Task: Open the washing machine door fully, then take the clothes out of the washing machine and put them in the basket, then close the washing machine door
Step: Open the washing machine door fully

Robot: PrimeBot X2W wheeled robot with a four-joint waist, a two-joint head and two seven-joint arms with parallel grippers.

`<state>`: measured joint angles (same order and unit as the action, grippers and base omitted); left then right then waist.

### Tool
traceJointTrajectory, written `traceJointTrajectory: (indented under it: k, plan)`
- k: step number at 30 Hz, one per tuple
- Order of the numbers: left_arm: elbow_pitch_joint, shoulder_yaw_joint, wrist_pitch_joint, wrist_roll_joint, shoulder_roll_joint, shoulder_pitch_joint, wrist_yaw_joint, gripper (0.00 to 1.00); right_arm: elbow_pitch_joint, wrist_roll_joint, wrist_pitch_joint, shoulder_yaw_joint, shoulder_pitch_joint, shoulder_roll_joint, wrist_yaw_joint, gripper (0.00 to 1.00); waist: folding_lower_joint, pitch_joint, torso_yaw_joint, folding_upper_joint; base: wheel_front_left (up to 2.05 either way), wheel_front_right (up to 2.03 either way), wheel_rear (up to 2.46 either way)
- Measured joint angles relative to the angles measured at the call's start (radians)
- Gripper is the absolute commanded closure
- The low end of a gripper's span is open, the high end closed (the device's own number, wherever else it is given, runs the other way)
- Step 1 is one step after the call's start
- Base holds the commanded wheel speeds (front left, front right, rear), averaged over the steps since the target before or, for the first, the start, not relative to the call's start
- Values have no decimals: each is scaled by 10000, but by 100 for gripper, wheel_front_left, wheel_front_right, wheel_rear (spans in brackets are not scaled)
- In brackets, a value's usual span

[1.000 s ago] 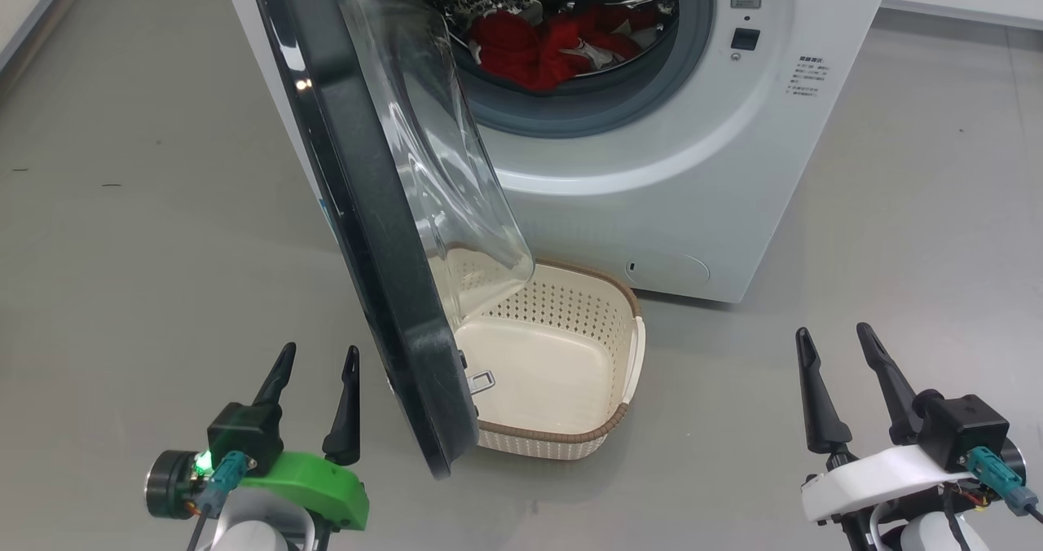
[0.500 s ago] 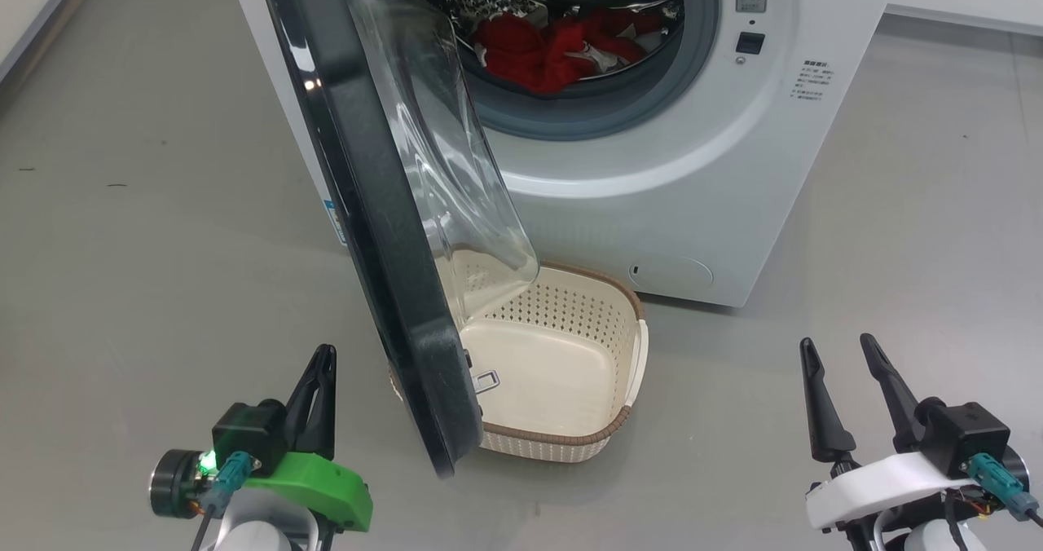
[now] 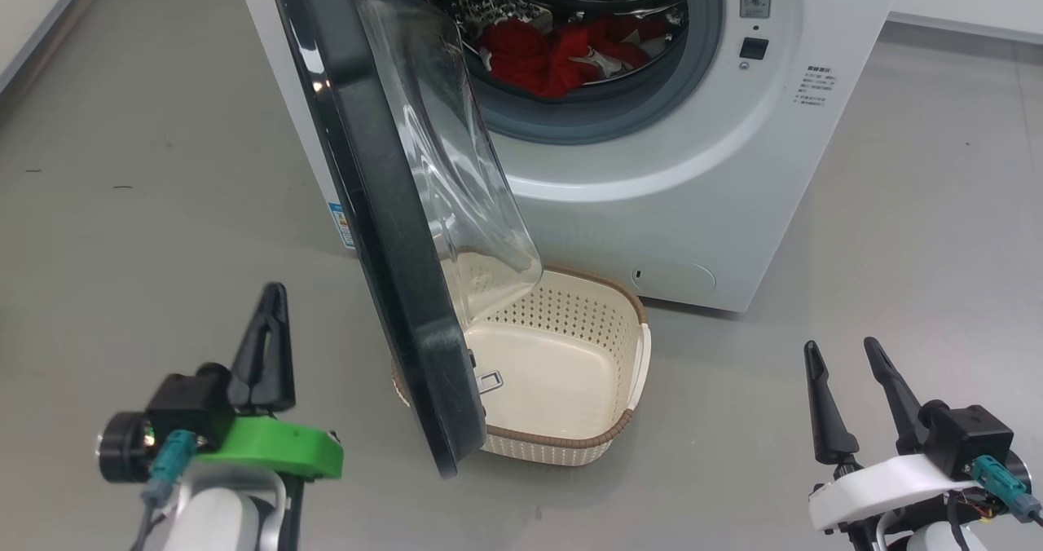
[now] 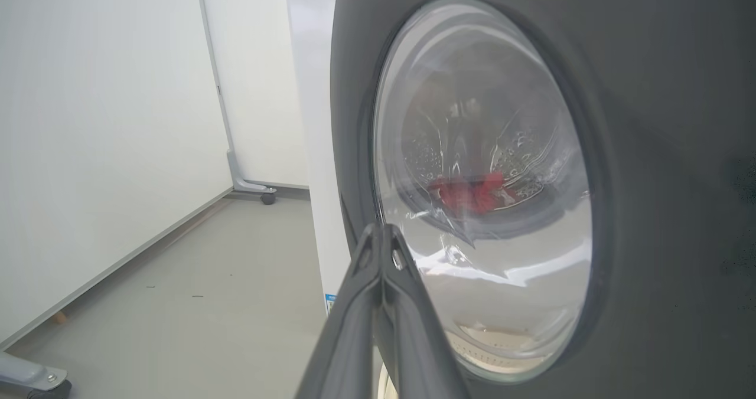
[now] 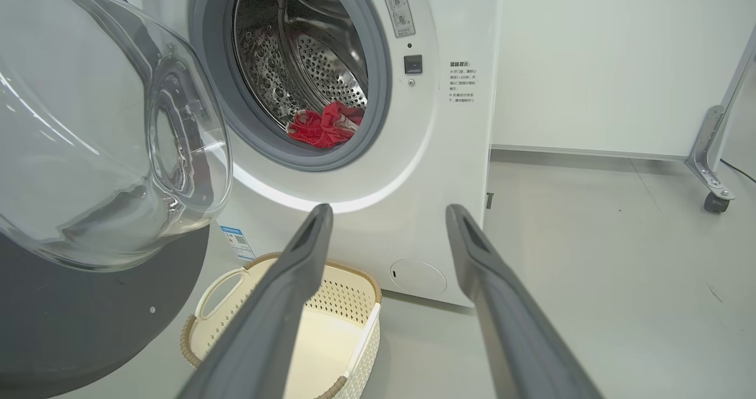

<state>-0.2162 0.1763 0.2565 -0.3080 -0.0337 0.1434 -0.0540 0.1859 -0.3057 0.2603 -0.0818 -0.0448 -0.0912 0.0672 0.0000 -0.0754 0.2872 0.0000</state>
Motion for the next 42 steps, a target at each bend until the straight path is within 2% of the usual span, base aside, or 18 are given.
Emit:
traceJointTrajectory:
  k: [10, 16, 22, 28, 34, 42]
  plan:
    - [3145, -345, 4, 568, 0, 575, -36, 100, 75, 96, -2, 173, -18, 115, 132, 0, 0, -9, 106, 0, 0, 0, 0]
    - [4497, 29, 12, 594, -2, 784, 21, 100, 102, 186, -2, 217, -29, 150, 198, 0, 0, -32, 135, 0, 0, 0, 0]
    - [5544, 871, 13, 629, -8, 784, 435, 100, 142, 270, -8, 242, -29, 215, 244, 0, 0, -46, 147, 0, 0, 0, 0]
    - [6169, 1885, 13, 520, -36, 739, 886, 100, 176, 362, -10, 295, -29, 257, 284, 0, 0, -57, 145, 0, 0, 0, 0]
    - [5981, 2997, -19, 278, -88, 103, 1317, 100, 209, 383, -10, 355, -29, 282, 362, 0, 0, -57, 144, 0, 0, 0, 0]
    - [5313, 4226, -1126, -184, -263, -599, 1563, 100, 217, 487, -10, 401, -29, 297, 374, 0, 0, -95, 146, 0, 0, 0, 0]
